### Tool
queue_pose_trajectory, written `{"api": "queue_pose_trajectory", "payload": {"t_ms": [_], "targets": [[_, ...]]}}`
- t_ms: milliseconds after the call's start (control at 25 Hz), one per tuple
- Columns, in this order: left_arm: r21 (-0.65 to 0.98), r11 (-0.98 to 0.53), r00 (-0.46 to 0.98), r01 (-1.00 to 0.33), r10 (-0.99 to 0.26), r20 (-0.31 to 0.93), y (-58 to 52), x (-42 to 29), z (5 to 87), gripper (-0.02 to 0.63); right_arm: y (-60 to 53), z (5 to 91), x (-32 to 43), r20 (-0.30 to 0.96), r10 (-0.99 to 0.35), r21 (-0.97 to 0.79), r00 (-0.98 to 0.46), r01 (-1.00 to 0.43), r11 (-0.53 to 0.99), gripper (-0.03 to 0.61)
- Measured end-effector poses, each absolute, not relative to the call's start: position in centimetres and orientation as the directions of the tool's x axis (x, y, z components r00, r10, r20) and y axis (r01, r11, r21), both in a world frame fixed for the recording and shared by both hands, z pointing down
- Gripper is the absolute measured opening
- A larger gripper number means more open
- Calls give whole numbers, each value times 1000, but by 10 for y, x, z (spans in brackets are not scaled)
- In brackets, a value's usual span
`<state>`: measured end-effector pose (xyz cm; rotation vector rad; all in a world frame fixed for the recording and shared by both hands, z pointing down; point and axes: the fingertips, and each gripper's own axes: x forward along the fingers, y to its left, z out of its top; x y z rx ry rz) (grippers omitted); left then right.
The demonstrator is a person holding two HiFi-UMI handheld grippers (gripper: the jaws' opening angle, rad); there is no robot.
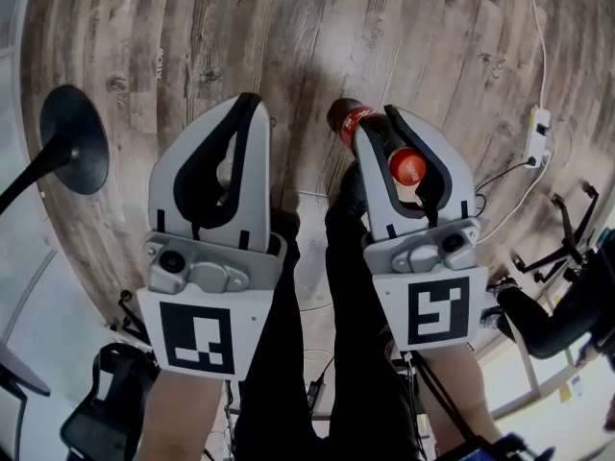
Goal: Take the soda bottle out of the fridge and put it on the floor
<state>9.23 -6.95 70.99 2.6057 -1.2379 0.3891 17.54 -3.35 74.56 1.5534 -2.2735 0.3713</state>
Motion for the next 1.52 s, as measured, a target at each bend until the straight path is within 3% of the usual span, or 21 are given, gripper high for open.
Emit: {"api": "queue_pose_trajectory", "payload": {"t_ms": [1520], "targets": [[139,-659,651,-739,-647,397,-41,83,818,12,2,906,183,553,-797,10,-244,-954,299,95]]}}
